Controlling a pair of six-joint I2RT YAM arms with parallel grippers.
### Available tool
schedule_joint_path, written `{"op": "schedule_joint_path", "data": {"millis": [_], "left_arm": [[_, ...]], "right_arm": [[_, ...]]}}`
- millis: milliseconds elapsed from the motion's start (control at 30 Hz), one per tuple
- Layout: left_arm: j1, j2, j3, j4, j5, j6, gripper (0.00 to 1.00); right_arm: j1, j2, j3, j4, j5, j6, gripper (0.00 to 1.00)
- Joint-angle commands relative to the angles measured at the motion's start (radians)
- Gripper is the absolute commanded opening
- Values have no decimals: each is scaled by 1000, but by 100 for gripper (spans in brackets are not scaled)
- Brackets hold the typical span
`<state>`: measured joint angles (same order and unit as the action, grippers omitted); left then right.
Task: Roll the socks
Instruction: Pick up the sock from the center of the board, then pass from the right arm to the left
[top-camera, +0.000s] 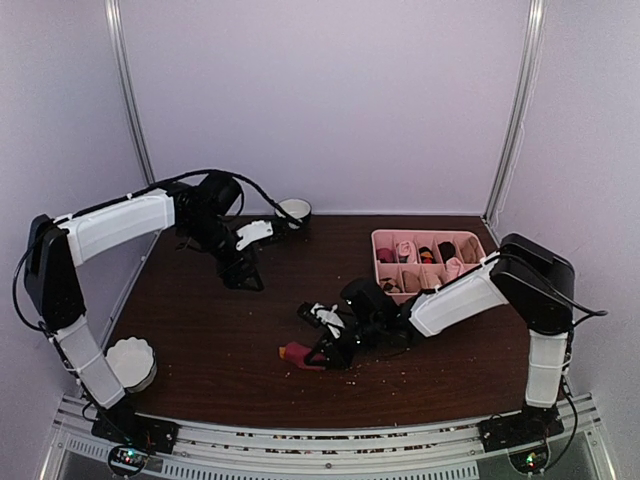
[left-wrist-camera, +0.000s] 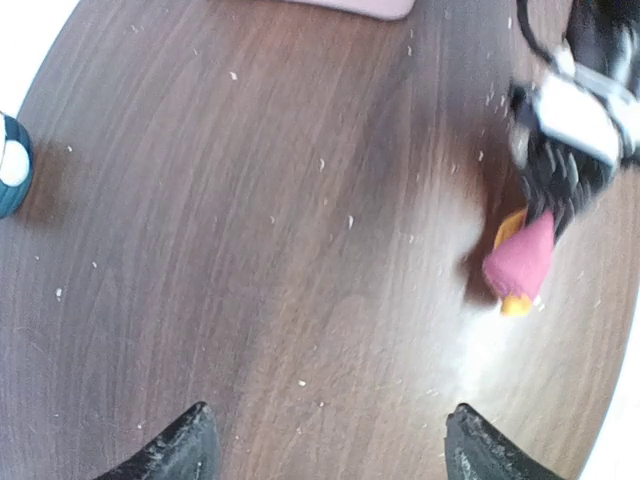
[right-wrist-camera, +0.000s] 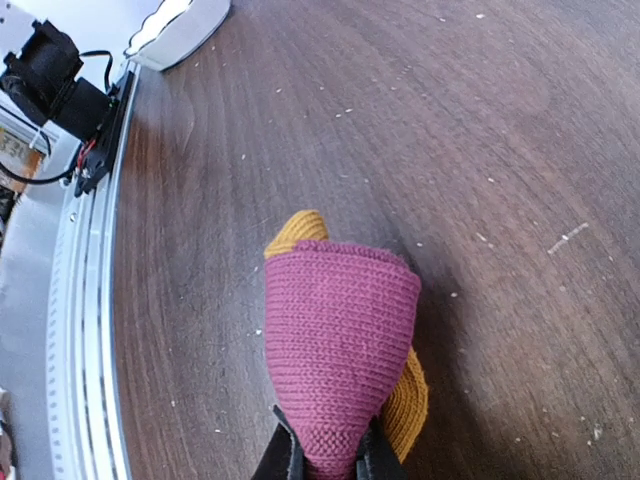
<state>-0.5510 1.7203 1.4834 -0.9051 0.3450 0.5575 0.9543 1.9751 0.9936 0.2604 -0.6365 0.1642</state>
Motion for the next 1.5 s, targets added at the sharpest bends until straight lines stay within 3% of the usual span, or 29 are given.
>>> {"op": "schedule_joint_path", "data": {"millis": [0, 133, 300, 467, 867, 1000, 1267, 1467], "left_arm": [[-48, -112, -114, 37, 49, 165, 80], [-158, -177, -162, 20, 16, 253, 80], [-257, -182, -166, 70, -86, 235, 77], [-283, -160, -117, 78, -122, 219, 74], [-339, -224, -178, 44, -233, 396, 72], [-345, -277, -201, 111, -319, 419, 69], [-376, -377, -244, 213, -497, 447, 69], [-442, -443, -287, 215, -612, 532, 75]], "right_arm": [[-50, 18, 29, 13, -104, 200, 0], [-76, 11, 68, 141, -207, 401, 0], [-77, 7, 119, 274, -251, 615, 0], [-72, -22, 127, 392, -265, 717, 0], [-34, -60, 99, 560, -269, 909, 0], [-12, -61, 106, 567, -264, 934, 0], [-2, 26, 90, 955, -223, 1292, 0], [0, 56, 78, 1102, -176, 1417, 0]]}}
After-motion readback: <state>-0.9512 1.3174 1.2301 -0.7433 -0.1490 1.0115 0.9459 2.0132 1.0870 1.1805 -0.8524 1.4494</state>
